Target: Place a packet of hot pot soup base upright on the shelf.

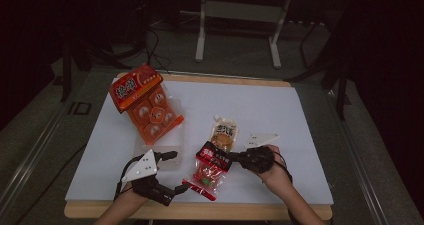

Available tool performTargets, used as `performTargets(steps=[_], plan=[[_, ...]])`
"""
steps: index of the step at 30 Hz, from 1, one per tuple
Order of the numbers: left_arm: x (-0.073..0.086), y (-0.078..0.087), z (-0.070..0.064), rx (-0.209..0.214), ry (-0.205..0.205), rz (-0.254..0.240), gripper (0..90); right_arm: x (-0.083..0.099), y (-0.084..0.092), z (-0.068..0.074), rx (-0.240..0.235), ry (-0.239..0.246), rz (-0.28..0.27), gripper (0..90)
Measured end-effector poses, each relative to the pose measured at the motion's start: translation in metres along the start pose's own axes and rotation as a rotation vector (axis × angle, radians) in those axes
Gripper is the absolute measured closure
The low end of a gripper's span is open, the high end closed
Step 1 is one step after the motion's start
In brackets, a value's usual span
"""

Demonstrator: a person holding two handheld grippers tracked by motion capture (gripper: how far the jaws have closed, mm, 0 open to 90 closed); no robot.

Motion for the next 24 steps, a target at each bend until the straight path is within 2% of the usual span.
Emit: performTargets(steps=[1, 4, 5, 6, 11, 17, 20, 21, 24], plan=[[0.001, 0.0, 0.0, 0.0, -0.003, 0.004, 1.4, -0.003, 0.003, 0.005, 0.004, 0.02, -0.006, 90.0], [0.001, -0.001, 0.0, -0.002, -0.007, 0.007, 1.4, -0.007, 0.006, 0.011, 0.003, 0.038, -0.011, 90.0], [0.002, -0.001, 0.0, -0.006, -0.021, 0.009, 1.4, -0.01, 0.01, 0.018, 0.006, 0.065, -0.014, 90.0], [0.002, -0.001, 0.0, -0.006, -0.021, 0.009, 1.4, -0.01, 0.01, 0.018, 0.006, 0.065, -0.014, 90.0], [0.004, -0.003, 0.0, -0.006, -0.014, 0.013, 1.4, -0.019, 0.015, 0.033, 0.004, 0.124, -0.026, 90.0], [0.005, -0.005, 0.005, -0.011, 0.013, 0.019, 1.4, -0.027, 0.018, 0.049, -0.011, 0.164, -0.045, 90.0], [0.006, -0.006, 0.005, -0.013, 0.012, 0.025, 1.5, -0.029, 0.019, 0.053, -0.018, 0.173, -0.05, 90.0], [0.006, -0.006, 0.007, -0.032, 0.004, 0.023, 2.7, -0.031, 0.019, 0.057, -0.024, 0.188, -0.053, 90.0], [0.004, -0.006, 0.008, -0.034, 0.009, 0.019, 6.0, -0.032, 0.02, 0.062, -0.029, 0.206, -0.054, 90.0]])
Point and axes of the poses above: each handheld gripper's, and its own axes: y roughly backward along the jaws, x roughly out of its underside, z roughly to its left, the point moved 10 cm from there along -y, roughly forward along the jaws, and after that the axes turned 11 degrees about -x, right-handed, at the moved point
